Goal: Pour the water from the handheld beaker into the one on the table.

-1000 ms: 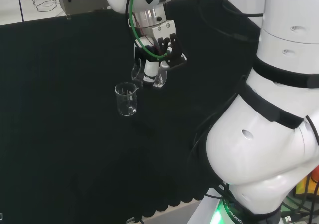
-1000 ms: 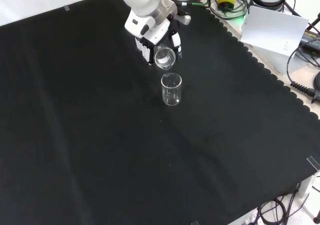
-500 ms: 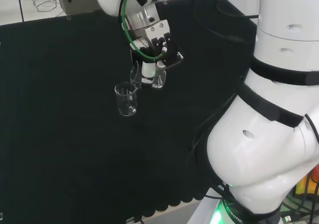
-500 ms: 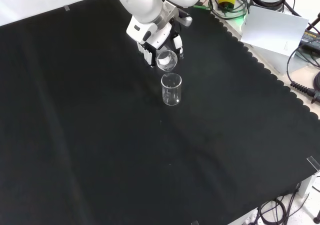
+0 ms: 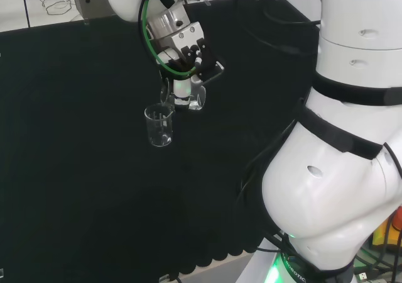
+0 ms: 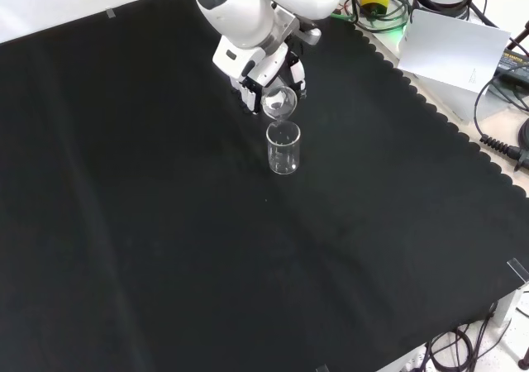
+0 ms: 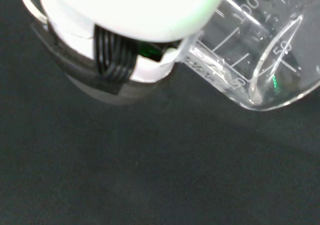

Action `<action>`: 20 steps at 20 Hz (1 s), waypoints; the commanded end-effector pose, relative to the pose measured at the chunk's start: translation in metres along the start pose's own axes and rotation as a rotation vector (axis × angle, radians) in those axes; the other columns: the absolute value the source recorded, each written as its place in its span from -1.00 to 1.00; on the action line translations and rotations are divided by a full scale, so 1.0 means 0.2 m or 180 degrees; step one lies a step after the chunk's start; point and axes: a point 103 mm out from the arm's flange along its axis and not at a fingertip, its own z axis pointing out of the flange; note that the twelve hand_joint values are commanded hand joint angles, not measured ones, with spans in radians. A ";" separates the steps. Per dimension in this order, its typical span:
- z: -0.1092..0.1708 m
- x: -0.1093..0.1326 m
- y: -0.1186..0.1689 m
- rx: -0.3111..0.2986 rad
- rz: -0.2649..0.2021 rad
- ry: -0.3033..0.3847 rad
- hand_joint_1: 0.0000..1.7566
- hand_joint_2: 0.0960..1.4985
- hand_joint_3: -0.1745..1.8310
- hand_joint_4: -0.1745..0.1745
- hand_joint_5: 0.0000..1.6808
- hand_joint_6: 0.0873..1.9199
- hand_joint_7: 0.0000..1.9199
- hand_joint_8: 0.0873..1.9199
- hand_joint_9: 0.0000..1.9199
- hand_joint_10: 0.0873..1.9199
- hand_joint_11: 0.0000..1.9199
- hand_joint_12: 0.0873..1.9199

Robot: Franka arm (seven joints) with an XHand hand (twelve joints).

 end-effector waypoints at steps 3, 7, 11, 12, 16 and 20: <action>-0.02 0.03 0.00 0.0122 0.0030 -0.0155 0.48 -0.24 -0.03 -1.00 0.36 -0.08 0.25 -0.10 0.60 -0.22 0.20 -0.27; -0.03 0.05 0.00 0.0204 0.0072 -0.0198 0.48 -0.24 -0.03 -1.00 0.35 -0.07 0.25 -0.10 0.59 -0.22 0.20 -0.27; -0.04 0.06 0.00 0.0263 0.0120 -0.0247 0.48 -0.24 -0.03 -1.00 0.35 -0.07 0.25 -0.09 0.59 -0.21 0.20 -0.26; -0.04 0.06 0.00 0.0272 0.0134 -0.0265 0.48 -0.24 -0.03 -1.00 0.35 -0.07 0.25 -0.09 0.59 -0.21 0.20 -0.26; -0.05 0.08 0.00 0.0316 0.0167 -0.0466 0.48 -0.24 -0.03 -1.00 0.35 -0.07 0.25 -0.09 0.59 -0.21 0.20 -0.26; -0.06 0.10 0.00 0.0360 0.0199 -0.0531 0.48 -0.24 -0.03 -1.00 0.35 -0.06 0.24 -0.09 0.59 -0.21 0.19 -0.26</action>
